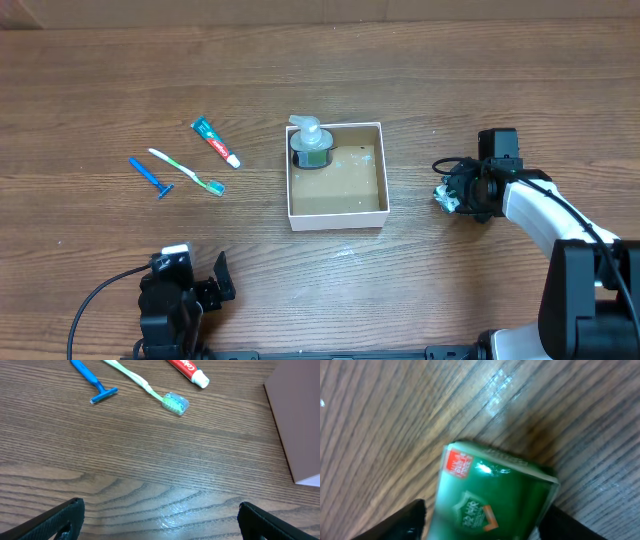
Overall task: Pack container
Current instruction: 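Move the right gripper to the green soap package and grasp it, then lower the soap package into the box beside the bottle, release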
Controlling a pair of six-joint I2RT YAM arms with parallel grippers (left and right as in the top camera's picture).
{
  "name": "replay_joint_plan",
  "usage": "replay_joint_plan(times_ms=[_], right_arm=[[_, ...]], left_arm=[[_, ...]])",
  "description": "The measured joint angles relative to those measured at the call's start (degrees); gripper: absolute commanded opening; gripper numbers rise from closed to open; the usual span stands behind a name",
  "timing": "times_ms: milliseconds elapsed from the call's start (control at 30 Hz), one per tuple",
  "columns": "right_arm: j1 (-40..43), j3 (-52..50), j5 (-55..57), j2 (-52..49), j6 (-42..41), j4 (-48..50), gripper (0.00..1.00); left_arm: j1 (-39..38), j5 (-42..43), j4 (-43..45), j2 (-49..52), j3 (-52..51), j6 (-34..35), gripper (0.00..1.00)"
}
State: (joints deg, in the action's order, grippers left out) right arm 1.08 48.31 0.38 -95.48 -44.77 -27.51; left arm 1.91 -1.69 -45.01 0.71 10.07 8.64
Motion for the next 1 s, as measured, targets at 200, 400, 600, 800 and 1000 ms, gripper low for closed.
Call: replay_joint_plan(times_ms=[200, 400, 600, 800, 1000], right_arm=[[0.0, 0.4, -0.6, -0.7, -0.1, -0.1, 0.28], [0.0, 0.8, -0.7, -0.9, 0.2, -0.7, 0.23], [0.0, 5.7, -1.7, -1.8, 3.9, -11.9, 0.22], [0.0, 22.3, -3.3, -2.3, 12.3, -31.1, 0.22], [-1.9, 40.5, -9.0, -1.4, 23.3, -39.9, 0.22]], left_arm=[[0.0, 0.0, 0.0, 0.0, 0.0, 0.0, 1.00], [0.0, 0.0, 0.0, 0.0, 0.0, 0.0, 1.00], [0.0, 0.0, 0.0, 0.0, 0.0, 0.0, 1.00], [0.0, 0.0, 0.0, 0.0, 0.0, 0.0, 1.00], [0.0, 0.0, 0.0, 0.0, 0.0, 0.0, 1.00]])
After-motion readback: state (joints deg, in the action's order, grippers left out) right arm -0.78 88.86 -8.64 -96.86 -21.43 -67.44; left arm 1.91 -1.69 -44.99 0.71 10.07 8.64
